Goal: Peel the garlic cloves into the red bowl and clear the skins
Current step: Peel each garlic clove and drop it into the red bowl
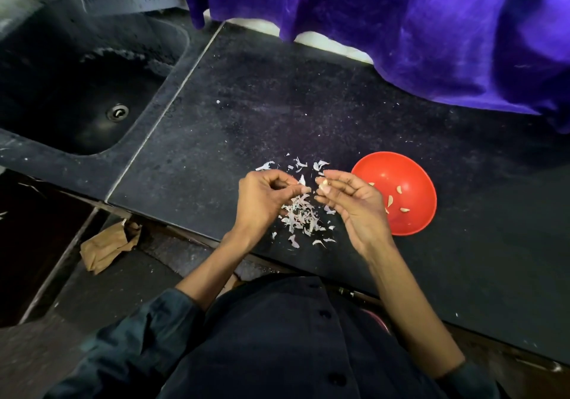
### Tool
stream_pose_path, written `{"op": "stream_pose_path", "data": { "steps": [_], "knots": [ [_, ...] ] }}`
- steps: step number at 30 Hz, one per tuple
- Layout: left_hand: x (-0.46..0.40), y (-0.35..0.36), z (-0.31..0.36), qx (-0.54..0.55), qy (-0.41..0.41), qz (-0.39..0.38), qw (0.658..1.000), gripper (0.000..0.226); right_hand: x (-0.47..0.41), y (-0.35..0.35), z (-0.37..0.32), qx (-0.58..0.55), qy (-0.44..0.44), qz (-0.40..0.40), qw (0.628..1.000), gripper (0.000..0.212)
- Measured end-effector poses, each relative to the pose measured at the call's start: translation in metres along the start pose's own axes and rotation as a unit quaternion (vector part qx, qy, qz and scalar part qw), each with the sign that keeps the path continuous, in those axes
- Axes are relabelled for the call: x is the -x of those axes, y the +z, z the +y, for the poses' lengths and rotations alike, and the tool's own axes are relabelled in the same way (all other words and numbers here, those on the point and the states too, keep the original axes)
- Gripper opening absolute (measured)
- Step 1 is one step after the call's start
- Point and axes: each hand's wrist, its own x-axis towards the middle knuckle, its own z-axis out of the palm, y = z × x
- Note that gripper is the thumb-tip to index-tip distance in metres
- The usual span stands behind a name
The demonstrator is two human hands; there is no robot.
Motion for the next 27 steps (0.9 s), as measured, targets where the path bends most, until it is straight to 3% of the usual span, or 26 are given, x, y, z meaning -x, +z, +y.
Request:
{"op": "stream_pose_path", "data": {
  "steps": [2, 5, 7, 17, 27],
  "knots": [
    [-0.003, 0.0, -0.002, -0.035, 0.009, 0.003, 0.999, 0.021, 0.0, -0.001, 0.001, 0.019, -0.001, 0.001, 1.0, 0.028],
    [-0.008, 0.001, -0.007, -0.072, 0.006, -0.017, 0.997, 0.008, 0.0, -0.002, 0.003, 0.025, 0.005, 0.01, 1.0, 0.025],
    [-0.009, 0.002, -0.008, -0.076, 0.001, -0.041, 0.996, 0.022, 0.0, -0.002, 0.004, 0.016, 0.004, 0.014, 1.0, 0.025],
    [-0.008, 0.001, 0.013, 0.095, 0.036, -0.136, 0.986, 0.016, 0.0, -0.003, -0.002, 0.035, 0.015, -0.033, 0.999, 0.021],
    [-0.009, -0.007, 0.013, 0.08, 0.048, -0.168, 0.981, 0.007, -0.001, -0.005, -0.01, 0.122, 0.007, -0.069, 0.99, 0.022]
  ]
}}
